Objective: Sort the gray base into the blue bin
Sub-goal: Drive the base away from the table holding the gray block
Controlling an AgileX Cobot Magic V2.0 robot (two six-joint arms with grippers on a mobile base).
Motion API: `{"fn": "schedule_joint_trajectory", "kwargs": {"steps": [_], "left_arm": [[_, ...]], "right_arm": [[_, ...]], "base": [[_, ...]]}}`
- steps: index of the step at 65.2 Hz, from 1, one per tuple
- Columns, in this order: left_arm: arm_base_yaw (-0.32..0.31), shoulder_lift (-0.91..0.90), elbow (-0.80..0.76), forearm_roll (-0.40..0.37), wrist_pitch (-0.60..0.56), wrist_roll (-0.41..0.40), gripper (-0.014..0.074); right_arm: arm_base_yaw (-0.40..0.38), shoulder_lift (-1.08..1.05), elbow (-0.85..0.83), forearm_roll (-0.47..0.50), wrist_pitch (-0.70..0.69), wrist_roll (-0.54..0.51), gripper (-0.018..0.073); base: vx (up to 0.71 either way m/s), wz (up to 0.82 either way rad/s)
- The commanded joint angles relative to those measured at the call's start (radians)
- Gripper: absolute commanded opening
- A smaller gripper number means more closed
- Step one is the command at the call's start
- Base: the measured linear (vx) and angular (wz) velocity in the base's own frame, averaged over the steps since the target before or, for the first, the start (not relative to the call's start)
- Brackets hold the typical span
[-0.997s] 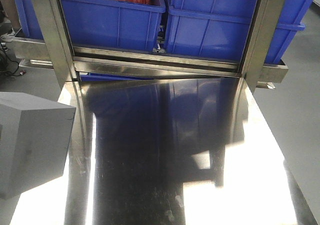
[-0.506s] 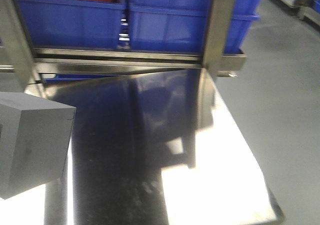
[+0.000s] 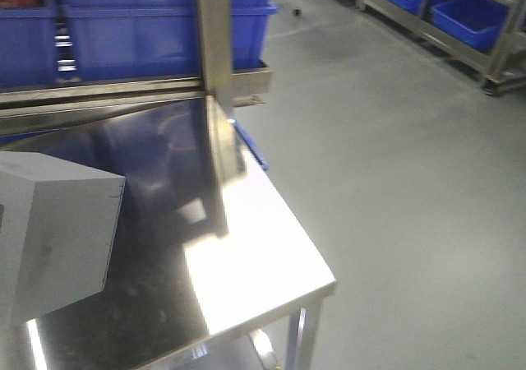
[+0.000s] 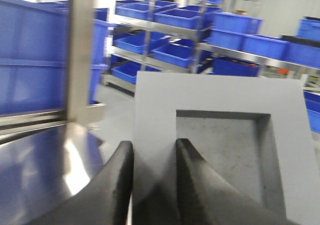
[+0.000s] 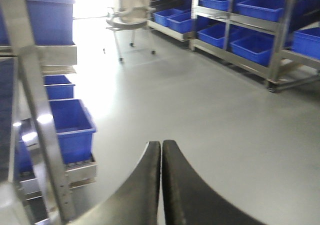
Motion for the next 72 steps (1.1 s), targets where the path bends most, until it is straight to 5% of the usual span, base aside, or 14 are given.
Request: {"fn": "schedule_joint_trajectory", "kwargs": {"steps": [1,72], "left_arm": [[-0.005,0.006,-0.030,-0.006,-0.106,-0.007,0.0038],[-0.005,0.006,-0.030,-0.006,-0.106,-0.007,0.0038]], "right_arm": [[0.000,0.001,0.001,-0.007,-0.075,-0.008,-0.0005],[0.000,0.001,0.001,-0.007,-0.075,-0.008,-0.0005]], "base": [[-0.09,-0.56],[0.04,-0.58]]}}
